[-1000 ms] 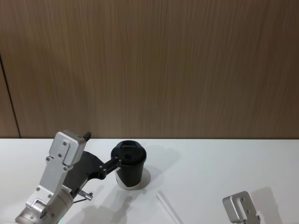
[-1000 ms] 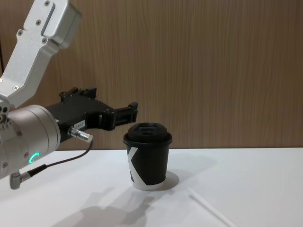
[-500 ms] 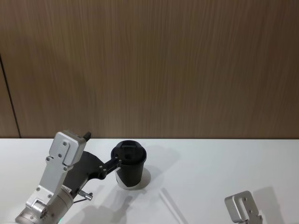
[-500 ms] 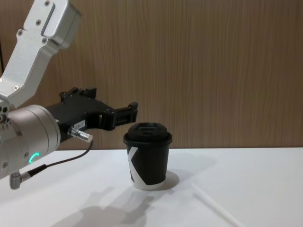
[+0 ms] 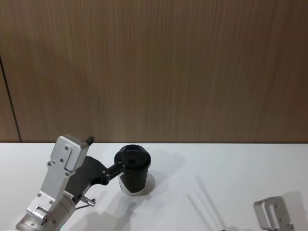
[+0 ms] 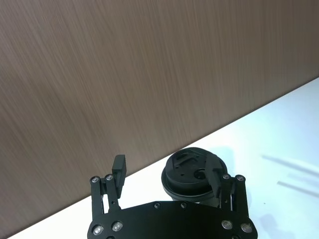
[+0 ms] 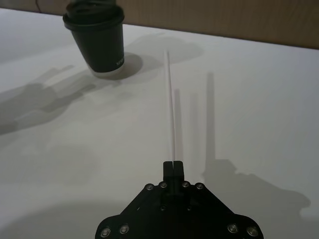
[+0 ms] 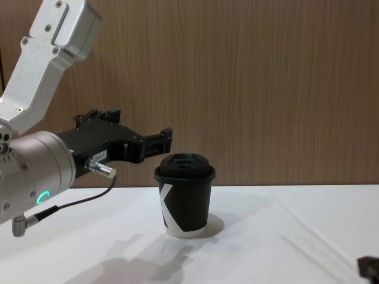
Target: Pick up the straw with one hand, pass it to the other hand, and insert it into the cup.
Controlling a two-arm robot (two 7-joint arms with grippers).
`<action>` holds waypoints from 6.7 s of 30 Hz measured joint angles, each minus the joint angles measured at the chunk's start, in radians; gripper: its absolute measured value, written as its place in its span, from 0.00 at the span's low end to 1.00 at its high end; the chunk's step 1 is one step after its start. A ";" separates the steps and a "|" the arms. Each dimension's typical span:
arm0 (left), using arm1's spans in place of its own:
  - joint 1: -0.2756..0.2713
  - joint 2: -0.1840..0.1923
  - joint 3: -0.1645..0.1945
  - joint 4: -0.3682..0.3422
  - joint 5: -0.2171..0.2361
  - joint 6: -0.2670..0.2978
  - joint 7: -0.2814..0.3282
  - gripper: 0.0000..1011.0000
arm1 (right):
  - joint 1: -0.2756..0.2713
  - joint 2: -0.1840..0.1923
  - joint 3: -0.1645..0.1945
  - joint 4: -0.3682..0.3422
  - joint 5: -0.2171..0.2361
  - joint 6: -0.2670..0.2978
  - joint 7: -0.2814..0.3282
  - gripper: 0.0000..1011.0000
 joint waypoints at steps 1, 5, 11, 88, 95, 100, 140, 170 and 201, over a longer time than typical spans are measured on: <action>0.000 0.000 0.000 0.000 0.000 0.000 0.000 0.99 | 0.000 0.000 0.000 0.000 0.000 0.000 0.000 0.00; 0.000 0.000 0.000 0.000 0.000 0.000 0.000 0.99 | -0.029 0.000 0.022 -0.020 -0.020 -0.063 -0.022 0.00; 0.000 0.000 0.000 0.000 0.000 0.000 0.000 0.99 | -0.051 -0.002 0.040 -0.033 -0.039 -0.136 -0.040 0.00; 0.000 0.000 0.000 0.000 0.000 0.000 0.000 0.99 | 0.211 0.033 -0.024 0.170 0.067 -0.731 0.211 0.00; 0.000 0.000 0.000 0.000 0.000 0.000 0.000 0.99 | 0.217 0.034 -0.029 0.176 0.075 -0.737 0.218 0.00; 0.000 0.001 -0.001 -0.001 -0.002 -0.002 -0.010 0.99 | 0.219 0.034 -0.031 0.178 0.078 -0.738 0.221 0.00; -0.045 0.017 -0.109 -0.059 -0.530 0.125 -0.454 0.99 | 0.224 0.036 -0.037 0.183 0.085 -0.743 0.226 0.00; -0.091 -0.021 -0.102 -0.073 -0.792 0.328 -0.495 0.99 | 0.224 0.036 -0.036 0.183 0.085 -0.743 0.226 0.00; -0.202 -0.129 -0.019 0.047 -0.832 0.332 -0.468 0.99 | 0.224 0.036 -0.036 0.183 0.085 -0.743 0.226 0.00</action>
